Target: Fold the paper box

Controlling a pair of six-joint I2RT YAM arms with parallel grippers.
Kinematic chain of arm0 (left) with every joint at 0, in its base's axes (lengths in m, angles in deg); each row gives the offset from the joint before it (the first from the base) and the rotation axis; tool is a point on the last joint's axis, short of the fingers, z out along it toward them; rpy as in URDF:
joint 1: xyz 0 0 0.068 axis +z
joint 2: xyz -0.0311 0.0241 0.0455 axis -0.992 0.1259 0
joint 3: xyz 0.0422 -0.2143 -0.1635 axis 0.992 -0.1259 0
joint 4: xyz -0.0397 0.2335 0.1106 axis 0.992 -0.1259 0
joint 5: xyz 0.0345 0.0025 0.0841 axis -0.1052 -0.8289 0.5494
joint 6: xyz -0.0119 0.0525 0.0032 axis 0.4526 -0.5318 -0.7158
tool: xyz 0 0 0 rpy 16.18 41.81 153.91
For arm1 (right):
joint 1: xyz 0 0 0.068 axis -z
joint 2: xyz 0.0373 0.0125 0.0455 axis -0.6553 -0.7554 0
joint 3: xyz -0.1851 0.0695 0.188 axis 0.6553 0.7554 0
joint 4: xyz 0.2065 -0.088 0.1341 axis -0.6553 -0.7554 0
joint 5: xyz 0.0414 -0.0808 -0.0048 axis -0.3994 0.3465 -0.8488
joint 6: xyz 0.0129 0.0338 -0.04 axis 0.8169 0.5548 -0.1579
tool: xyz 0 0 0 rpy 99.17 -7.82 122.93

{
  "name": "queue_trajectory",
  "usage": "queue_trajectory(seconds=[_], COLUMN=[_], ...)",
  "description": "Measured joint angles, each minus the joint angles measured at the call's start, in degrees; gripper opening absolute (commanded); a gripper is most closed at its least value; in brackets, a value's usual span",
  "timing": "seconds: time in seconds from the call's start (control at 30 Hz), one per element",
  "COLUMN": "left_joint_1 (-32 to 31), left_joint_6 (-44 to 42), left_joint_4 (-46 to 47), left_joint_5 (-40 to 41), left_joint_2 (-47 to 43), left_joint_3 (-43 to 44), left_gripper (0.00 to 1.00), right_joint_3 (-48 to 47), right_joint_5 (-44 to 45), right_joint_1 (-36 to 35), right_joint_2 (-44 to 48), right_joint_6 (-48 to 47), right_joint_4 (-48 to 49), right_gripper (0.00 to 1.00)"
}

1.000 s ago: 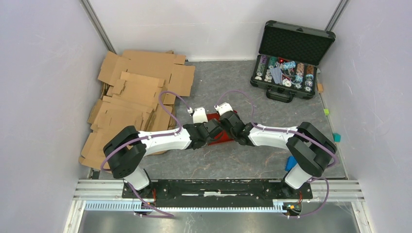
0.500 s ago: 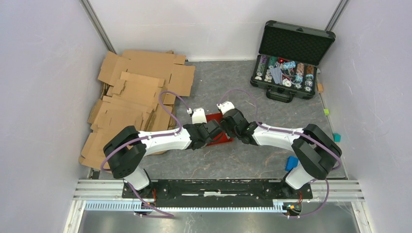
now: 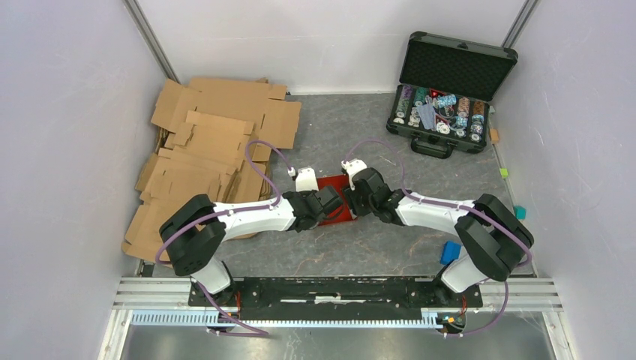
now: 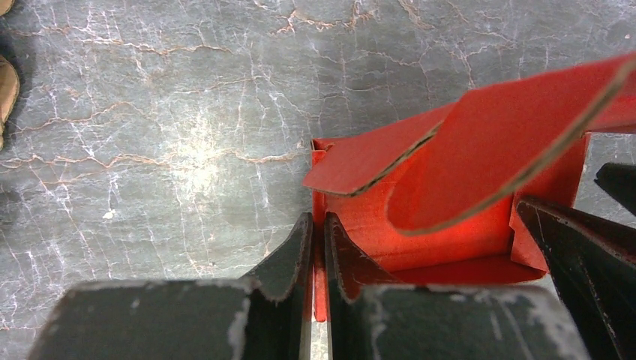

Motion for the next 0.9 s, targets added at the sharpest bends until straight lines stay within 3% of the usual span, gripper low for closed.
queue_trajectory(seconds=[0.2, 0.27, 0.33, 0.4, 0.67, 0.83, 0.9], left_joint_1=[-0.1, -0.2, -0.2, -0.3, -0.5, -0.5, -0.5], left_joint_6=[0.0, 0.0, 0.1, 1.0, 3.2, 4.7, 5.0], left_joint_4=[0.0, 0.1, 0.2, 0.5, -0.2, 0.7, 1.0], left_joint_5=[0.0, 0.0, 0.0, -0.1, 0.6, 0.5, 0.5], left_joint_2=[0.0, 0.2, 0.5, 0.9, 1.1, 1.6, 1.8], left_joint_3=[0.0, 0.0, 0.0, 0.0, 0.9, 0.9, 0.9], left_gripper=[0.02, 0.02, 0.02, 0.02, 0.02, 0.02, 0.02], right_joint_3=[0.5, 0.5, 0.5, 0.2, -6.4, -7.6, -7.9], right_joint_5=[-0.3, -0.4, -0.6, -0.4, 13.2, 16.2, 16.7], right_joint_1=[-0.2, -0.3, -0.5, -1.0, -5.7, -5.8, -5.6], right_joint_2=[0.1, 0.0, -0.3, -0.7, -5.5, -6.8, -7.2], right_joint_6=[0.1, 0.3, 0.4, 0.5, 0.4, 0.4, 0.5], right_joint_4=[-0.5, -0.5, -0.5, -0.5, -5.8, -6.2, -6.2], right_gripper=[0.43, 0.33, 0.17, 0.11, 0.1, 0.12, 0.17])
